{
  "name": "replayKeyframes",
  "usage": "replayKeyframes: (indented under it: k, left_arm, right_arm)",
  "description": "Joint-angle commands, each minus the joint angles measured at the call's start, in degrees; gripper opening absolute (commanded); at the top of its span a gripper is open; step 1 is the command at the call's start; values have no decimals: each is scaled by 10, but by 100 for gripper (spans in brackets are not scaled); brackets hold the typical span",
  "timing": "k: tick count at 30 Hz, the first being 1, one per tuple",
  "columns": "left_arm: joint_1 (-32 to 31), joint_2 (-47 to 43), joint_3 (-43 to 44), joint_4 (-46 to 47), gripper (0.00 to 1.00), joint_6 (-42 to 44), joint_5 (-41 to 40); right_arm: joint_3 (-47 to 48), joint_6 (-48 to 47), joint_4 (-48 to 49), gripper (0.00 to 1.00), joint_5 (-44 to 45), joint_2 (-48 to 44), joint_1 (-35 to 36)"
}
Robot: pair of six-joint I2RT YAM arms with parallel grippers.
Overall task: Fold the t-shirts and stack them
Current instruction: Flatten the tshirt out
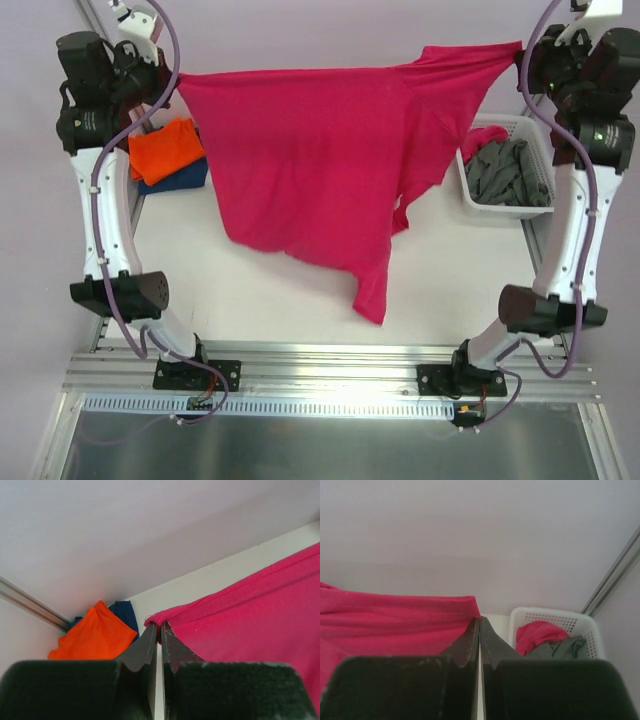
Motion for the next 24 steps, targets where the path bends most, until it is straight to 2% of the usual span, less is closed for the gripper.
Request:
replayKeyframes:
  k: [1, 4, 8, 18, 24]
  left_arm:
    - [8, 22, 126, 42, 0, 52, -48]
    - [7, 41, 173, 48, 0, 40, -38]
    - [6, 13, 158, 52, 0, 32, -29]
    - [6, -227, -75, 61, 0, 49, -16]
    - [7, -331, -145, 60, 0, 56, -48]
  right_arm:
    - [70, 13, 60, 1, 36, -3, -33]
    - [61, 16, 64, 1, 32, -8, -37]
    - [29, 28, 55, 1, 6, -61, -50]
    - [-103, 0, 12, 1, -44, -286, -60]
    - [-148, 18, -34, 1, -65, -379, -60]
